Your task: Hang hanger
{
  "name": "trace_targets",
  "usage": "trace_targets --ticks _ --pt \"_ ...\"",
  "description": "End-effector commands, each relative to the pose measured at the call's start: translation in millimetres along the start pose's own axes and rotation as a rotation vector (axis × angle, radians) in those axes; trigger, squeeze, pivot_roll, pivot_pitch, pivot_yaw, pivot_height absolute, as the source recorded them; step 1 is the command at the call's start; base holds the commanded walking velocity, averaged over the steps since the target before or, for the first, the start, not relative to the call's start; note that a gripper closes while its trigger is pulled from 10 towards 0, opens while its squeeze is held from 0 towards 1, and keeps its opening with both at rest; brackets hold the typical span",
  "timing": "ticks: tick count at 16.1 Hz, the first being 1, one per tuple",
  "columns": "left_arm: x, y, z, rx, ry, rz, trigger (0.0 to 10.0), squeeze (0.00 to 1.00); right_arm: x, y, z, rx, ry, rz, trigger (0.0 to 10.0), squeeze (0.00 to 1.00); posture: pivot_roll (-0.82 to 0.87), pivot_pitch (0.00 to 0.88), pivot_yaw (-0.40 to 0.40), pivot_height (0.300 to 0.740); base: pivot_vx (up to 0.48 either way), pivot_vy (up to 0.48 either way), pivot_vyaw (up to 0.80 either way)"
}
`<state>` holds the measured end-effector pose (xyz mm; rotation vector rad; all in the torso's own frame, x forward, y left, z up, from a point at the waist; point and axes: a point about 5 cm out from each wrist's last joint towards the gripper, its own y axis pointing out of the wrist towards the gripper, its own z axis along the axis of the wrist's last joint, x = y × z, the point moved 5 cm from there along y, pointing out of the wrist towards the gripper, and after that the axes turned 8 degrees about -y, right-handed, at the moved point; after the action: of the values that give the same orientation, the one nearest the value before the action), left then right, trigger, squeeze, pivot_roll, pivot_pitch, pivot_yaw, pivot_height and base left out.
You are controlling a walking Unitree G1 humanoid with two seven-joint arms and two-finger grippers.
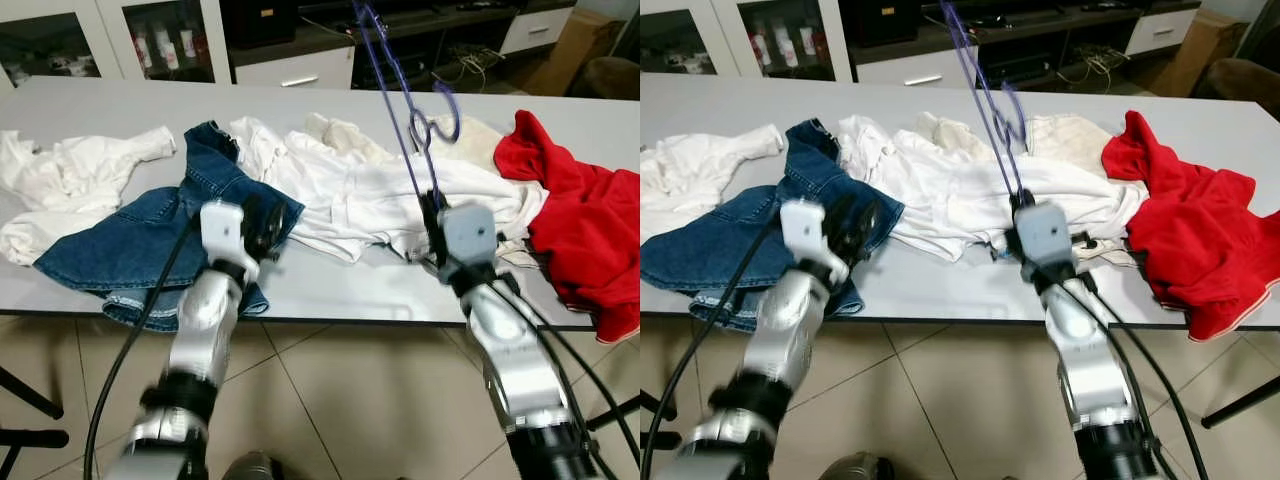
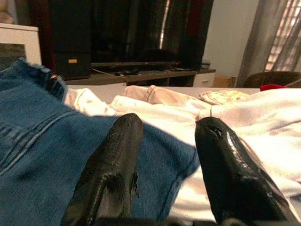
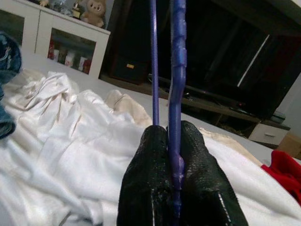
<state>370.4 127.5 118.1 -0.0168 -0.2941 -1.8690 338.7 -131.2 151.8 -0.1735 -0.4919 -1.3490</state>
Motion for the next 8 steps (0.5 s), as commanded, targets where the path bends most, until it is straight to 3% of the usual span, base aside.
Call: trace_targets --ticks 1,3,6,8 --pt "4.6 -3.5 8.9 0.045 0.024 -0.001 10.0 0.0 1.8 -2.9 6.7 0.03 -0.002 -0.009 10.0 0.0 0.09 0.0 -0.001 0.74 0.0 0.0 0.0" --pt "5.2 -18.5 7.9 0.055 0.055 0.029 10.0 0.0 -2.3 -11.7 5.0 0.039 0.009 0.005 10.0 0.0 0.09 0.0 -0.005 0.74 0.0 0.0 0.0" --pt "6.0 -25.9 9.0 0.054 0.05 0.055 10.0 0.0 -5.9 -15.9 10.3 0.071 0.051 0.03 10.0 0.0 0.1 0.0 -0.009 0.74 0.0 0.0 0.0" --pt "13.3 -22.3 13.8 0.065 0.052 0.047 10.0 0.0 -0.7 1.4 28.3 0.138 0.12 0.093 10.0 0.0 0.1 0.0 -0.016 0.74 0.0 0.0 0.0"
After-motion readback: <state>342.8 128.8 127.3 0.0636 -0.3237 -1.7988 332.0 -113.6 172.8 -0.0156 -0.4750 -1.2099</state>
